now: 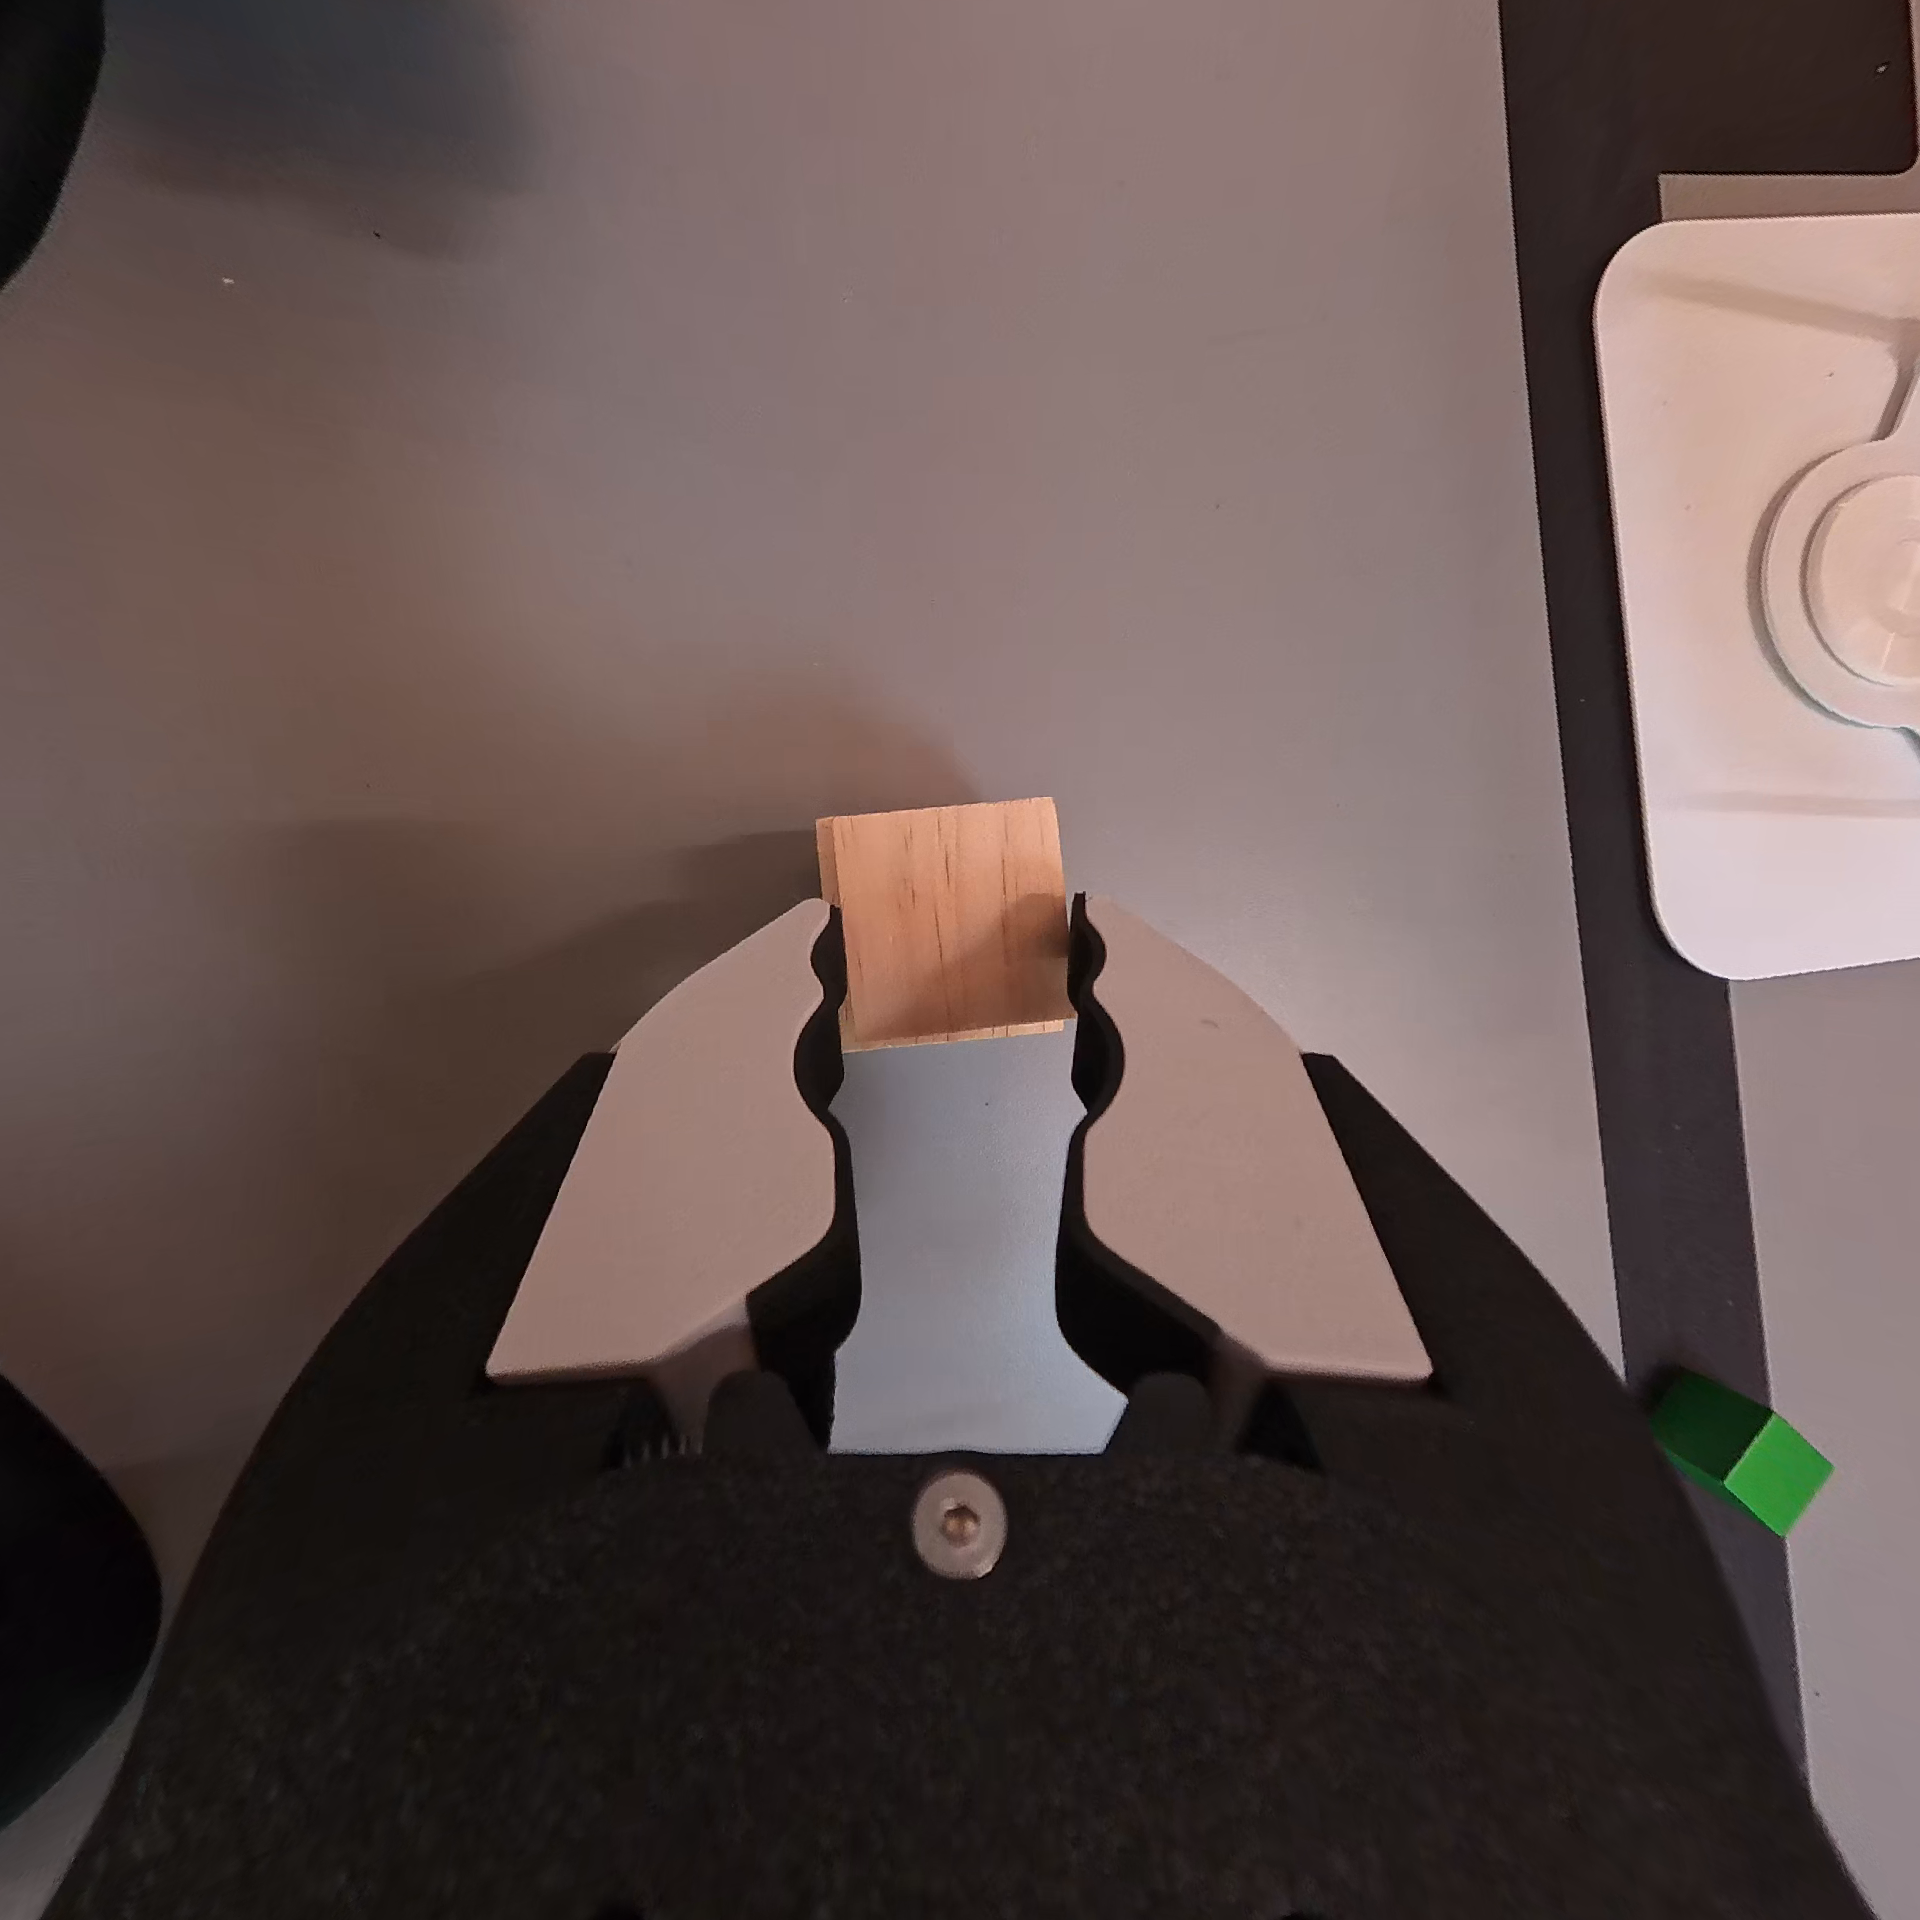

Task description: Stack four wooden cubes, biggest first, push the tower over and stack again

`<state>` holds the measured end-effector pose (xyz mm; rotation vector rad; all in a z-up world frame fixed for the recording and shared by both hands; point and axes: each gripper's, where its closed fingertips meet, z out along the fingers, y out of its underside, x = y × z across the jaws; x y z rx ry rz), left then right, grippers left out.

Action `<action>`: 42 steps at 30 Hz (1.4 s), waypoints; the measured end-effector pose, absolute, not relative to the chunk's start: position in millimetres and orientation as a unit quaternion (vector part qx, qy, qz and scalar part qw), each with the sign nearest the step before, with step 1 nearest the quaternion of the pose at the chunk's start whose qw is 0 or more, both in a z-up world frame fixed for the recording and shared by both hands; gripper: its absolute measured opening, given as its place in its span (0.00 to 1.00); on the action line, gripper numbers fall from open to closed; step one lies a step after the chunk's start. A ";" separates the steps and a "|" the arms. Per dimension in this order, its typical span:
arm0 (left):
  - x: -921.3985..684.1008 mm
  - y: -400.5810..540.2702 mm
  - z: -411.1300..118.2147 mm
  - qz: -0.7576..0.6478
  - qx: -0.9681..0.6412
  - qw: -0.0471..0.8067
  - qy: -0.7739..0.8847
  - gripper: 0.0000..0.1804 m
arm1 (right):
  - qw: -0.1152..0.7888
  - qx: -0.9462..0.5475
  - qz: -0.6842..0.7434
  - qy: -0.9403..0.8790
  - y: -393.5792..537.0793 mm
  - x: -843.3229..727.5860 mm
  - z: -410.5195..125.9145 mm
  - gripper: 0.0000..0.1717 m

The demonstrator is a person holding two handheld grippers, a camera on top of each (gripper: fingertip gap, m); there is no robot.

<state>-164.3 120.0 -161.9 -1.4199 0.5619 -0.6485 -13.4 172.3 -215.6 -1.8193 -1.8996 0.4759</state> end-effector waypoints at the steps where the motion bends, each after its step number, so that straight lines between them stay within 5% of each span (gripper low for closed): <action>1: -164.1 119.9 -161.9 -0.289 -0.631 0.675 0.250 0.00 | 0.231 -0.662 0.173 -0.691 172.2 -13.3 -215.7 0.24; 24: -164.2 119.3 -161.9 -0.289 -0.631 0.675 0.251 0.00 | 0.242 -0.661 0.170 -0.690 173.2 -14.6 -212.4 0.27; 42: -163.2 120.6 -165.5 -0.283 -0.637 0.671 0.253 0.00 | 0.427 -0.717 0.154 -0.529 223.7 95.4 -135.9 0.29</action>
